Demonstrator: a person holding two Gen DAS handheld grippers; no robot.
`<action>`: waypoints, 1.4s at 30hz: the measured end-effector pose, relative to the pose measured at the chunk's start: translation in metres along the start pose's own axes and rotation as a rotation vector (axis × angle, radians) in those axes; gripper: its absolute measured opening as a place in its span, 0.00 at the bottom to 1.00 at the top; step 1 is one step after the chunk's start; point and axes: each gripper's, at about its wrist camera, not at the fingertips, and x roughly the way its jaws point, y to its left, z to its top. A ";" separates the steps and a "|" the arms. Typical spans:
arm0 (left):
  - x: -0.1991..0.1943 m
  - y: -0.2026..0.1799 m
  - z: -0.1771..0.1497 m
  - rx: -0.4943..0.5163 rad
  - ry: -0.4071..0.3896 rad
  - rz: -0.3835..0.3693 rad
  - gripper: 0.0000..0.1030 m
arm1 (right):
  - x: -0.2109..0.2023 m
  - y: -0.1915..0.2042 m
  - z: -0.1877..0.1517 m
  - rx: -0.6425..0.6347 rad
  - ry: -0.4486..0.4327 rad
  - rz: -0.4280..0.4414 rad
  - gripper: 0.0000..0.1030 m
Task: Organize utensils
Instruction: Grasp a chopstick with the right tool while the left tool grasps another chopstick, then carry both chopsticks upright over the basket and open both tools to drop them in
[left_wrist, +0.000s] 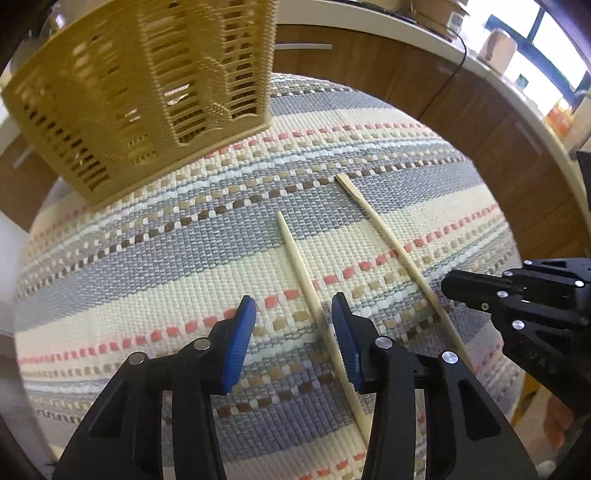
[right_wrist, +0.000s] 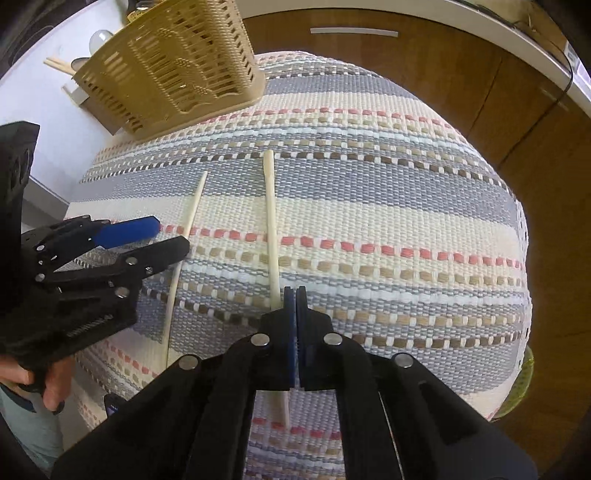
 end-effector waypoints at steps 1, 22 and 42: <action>0.001 -0.004 -0.001 0.012 0.000 0.022 0.39 | 0.000 -0.003 -0.001 0.001 0.003 0.011 0.00; -0.010 0.019 -0.009 0.026 -0.035 0.067 0.04 | -0.017 -0.005 0.015 -0.018 -0.024 0.086 0.26; -0.052 0.081 -0.024 -0.089 -0.110 0.075 0.04 | 0.029 0.055 0.041 -0.223 0.150 -0.160 0.08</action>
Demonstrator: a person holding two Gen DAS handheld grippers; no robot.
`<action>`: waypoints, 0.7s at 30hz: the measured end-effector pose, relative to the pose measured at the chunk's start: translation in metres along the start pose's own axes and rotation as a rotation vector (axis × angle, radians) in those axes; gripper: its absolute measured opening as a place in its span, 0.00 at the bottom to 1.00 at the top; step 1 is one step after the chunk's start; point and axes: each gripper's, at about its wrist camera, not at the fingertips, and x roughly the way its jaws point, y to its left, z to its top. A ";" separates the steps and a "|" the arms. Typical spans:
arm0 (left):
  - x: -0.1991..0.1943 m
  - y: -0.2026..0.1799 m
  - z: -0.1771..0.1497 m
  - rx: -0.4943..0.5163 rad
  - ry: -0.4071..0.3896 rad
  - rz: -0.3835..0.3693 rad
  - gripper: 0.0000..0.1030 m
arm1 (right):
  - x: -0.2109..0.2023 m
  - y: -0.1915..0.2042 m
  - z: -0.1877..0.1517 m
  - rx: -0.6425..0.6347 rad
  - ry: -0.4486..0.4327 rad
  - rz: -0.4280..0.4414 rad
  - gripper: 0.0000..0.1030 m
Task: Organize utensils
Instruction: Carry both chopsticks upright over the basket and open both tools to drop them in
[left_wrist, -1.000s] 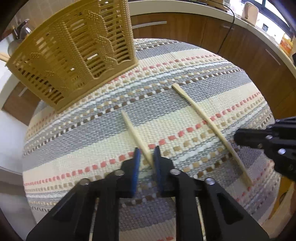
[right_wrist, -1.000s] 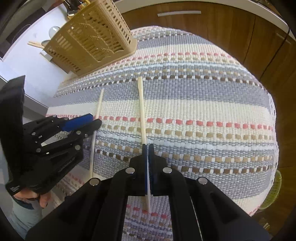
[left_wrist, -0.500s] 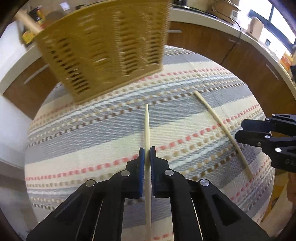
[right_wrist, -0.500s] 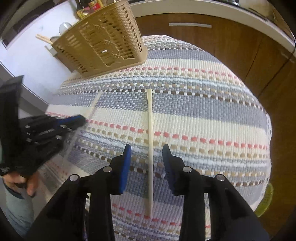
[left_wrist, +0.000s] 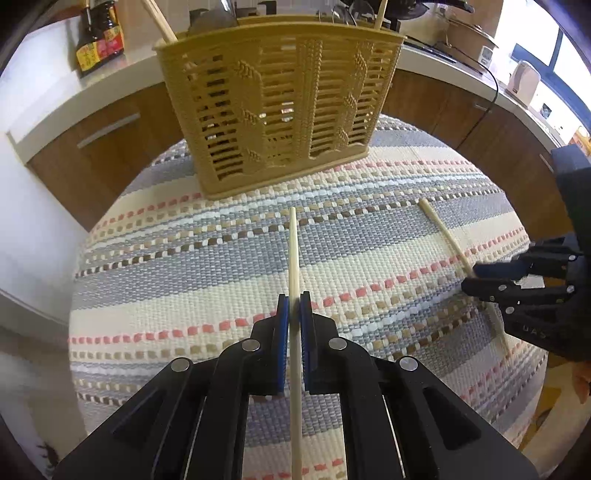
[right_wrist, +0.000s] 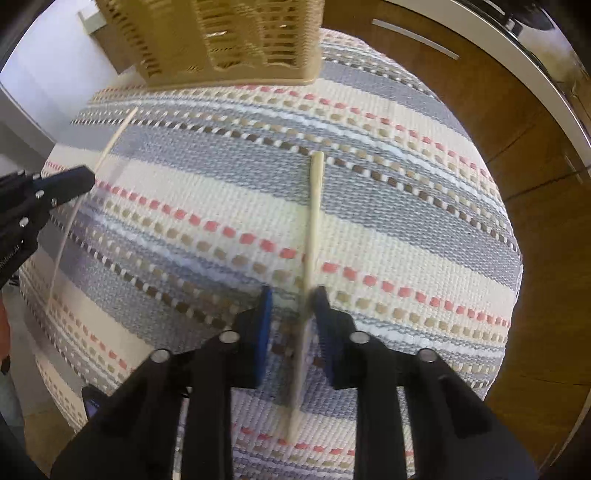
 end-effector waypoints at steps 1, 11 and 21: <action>-0.002 0.001 0.001 -0.004 -0.004 -0.002 0.04 | 0.001 0.003 0.002 -0.002 0.005 0.000 0.05; -0.029 0.013 0.001 -0.046 -0.090 -0.031 0.04 | -0.025 -0.004 -0.007 0.018 -0.088 0.084 0.04; -0.087 0.009 0.008 -0.070 -0.273 -0.090 0.04 | -0.106 -0.014 -0.020 0.010 -0.370 0.237 0.04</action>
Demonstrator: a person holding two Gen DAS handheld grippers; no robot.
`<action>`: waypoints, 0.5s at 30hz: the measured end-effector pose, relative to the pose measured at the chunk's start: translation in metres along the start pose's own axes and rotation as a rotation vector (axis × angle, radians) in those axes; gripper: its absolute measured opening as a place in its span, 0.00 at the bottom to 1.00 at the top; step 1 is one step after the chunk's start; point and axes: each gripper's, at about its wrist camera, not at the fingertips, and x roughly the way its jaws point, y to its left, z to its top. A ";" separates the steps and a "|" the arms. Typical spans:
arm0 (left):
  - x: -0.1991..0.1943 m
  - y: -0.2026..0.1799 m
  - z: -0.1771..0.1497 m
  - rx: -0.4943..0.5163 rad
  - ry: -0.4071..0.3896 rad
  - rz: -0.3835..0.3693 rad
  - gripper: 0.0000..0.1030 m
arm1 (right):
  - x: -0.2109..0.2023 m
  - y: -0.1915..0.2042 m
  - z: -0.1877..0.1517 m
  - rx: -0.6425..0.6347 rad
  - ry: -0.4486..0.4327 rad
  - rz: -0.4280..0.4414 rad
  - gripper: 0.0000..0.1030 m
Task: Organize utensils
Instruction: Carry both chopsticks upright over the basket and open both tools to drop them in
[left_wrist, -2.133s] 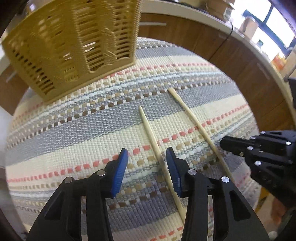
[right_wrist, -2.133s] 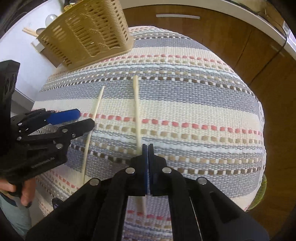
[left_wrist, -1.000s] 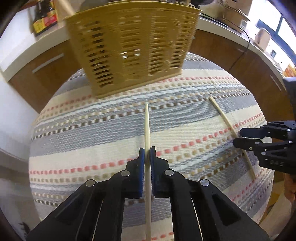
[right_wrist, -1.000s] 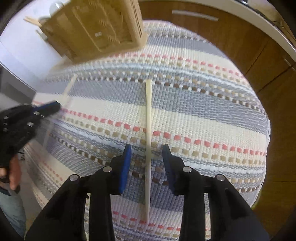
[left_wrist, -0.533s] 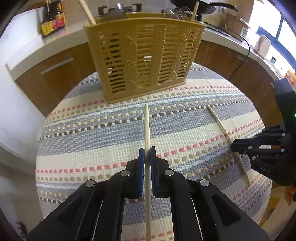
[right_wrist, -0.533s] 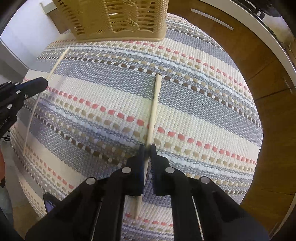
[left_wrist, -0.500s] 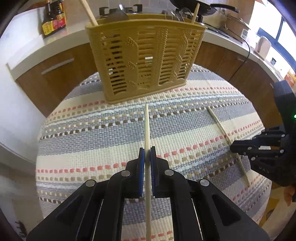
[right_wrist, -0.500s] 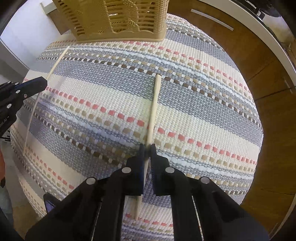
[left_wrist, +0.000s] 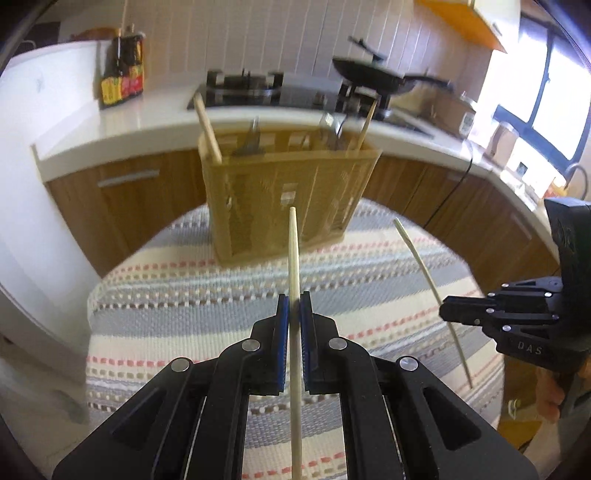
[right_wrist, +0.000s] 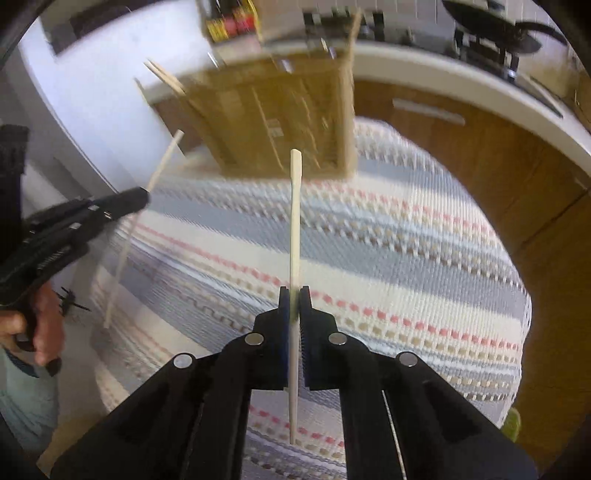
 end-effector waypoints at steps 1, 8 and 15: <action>-0.004 -0.001 0.002 0.001 -0.013 -0.004 0.04 | -0.010 0.002 0.002 -0.006 -0.039 0.015 0.04; -0.055 -0.006 0.036 -0.010 -0.226 -0.063 0.04 | -0.068 0.020 0.022 -0.038 -0.308 0.085 0.04; -0.086 0.008 0.089 -0.078 -0.462 -0.143 0.04 | -0.102 0.024 0.065 -0.040 -0.595 0.033 0.04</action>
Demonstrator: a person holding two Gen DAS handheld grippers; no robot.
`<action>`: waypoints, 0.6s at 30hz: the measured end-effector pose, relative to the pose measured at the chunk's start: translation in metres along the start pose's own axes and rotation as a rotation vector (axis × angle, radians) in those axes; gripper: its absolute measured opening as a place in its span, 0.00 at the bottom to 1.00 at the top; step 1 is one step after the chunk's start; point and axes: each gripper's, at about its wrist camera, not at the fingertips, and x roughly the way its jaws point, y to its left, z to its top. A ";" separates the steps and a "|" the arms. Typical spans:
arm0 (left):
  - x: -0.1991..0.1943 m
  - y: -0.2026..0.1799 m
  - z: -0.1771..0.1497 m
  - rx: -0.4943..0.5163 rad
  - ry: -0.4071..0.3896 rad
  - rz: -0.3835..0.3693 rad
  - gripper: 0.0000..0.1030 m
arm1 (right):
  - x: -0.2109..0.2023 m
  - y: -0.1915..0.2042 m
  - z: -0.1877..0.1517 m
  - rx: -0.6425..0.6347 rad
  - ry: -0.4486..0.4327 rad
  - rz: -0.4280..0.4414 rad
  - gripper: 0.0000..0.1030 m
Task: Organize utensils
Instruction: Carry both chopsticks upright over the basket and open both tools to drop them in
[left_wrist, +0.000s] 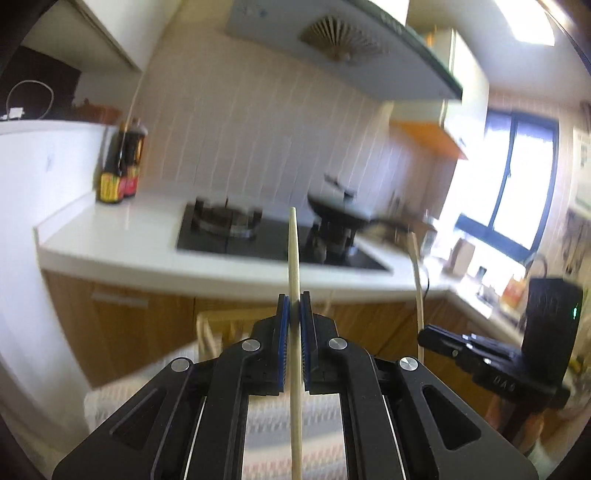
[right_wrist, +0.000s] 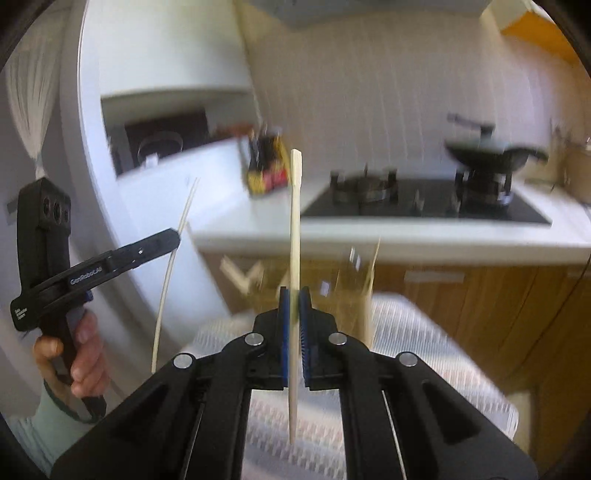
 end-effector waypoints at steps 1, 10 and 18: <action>0.005 0.003 0.006 -0.010 -0.031 -0.007 0.04 | 0.001 0.000 0.005 -0.003 -0.035 -0.003 0.04; 0.061 0.027 0.021 -0.022 -0.212 0.082 0.04 | 0.061 -0.019 0.033 -0.005 -0.206 -0.115 0.04; 0.095 0.045 0.010 0.005 -0.290 0.170 0.04 | 0.114 -0.037 0.027 -0.013 -0.207 -0.147 0.04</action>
